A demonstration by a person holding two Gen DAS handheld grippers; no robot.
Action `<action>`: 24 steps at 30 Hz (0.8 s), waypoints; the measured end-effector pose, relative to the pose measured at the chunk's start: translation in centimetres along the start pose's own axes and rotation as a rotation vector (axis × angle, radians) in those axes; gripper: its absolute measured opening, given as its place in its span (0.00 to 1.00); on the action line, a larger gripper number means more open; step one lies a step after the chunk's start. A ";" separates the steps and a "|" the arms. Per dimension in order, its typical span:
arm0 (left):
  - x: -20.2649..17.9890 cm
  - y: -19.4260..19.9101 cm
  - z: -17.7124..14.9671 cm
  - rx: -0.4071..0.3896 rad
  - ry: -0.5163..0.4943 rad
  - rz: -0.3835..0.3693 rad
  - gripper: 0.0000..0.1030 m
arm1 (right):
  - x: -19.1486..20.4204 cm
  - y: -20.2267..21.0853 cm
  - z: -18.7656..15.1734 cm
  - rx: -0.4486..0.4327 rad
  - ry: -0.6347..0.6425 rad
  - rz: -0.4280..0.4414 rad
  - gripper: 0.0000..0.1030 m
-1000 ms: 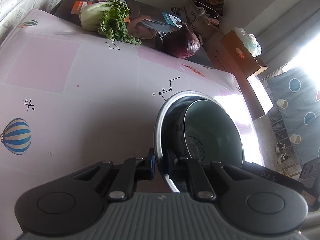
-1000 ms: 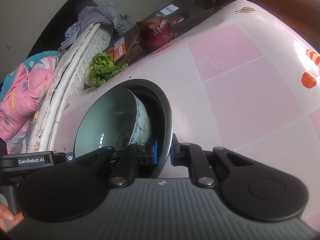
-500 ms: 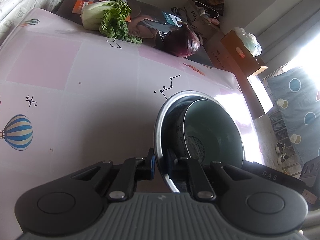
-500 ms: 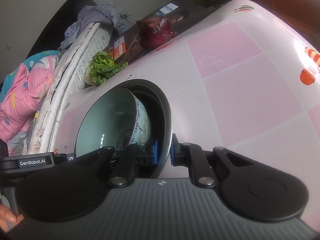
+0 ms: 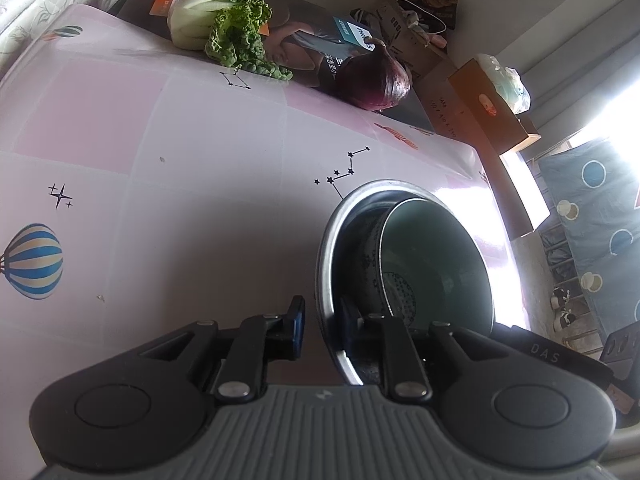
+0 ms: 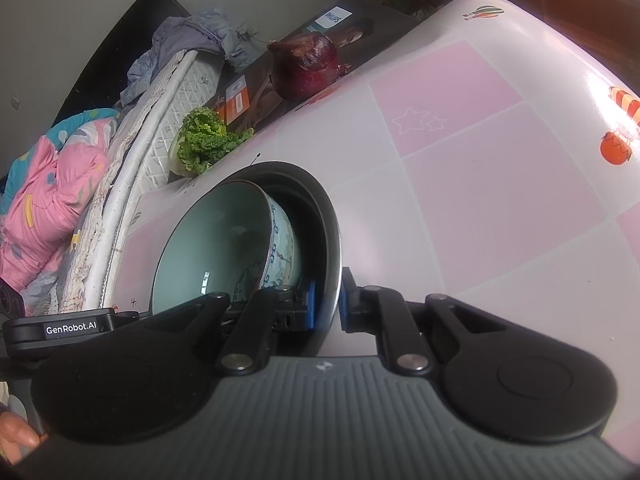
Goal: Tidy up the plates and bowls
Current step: 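Lift the steel plate with teal bowl using both tools toward the steel bowl stack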
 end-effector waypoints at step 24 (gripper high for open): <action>-0.4 0.1 -0.3 -0.003 -0.004 0.018 0.11 | 0.3 0.2 -0.1 -0.009 0.014 -0.006 0.11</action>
Point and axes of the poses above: each gripper's, at about its wrist camera, not at the fingertips, and y roughly against the way its jaws point, x to its left, z to its top, the point moved 6 cm from there along -y, roughly the way its jaws point, and after that the axes turned 14 degrees about x, right-handed, at the moved point
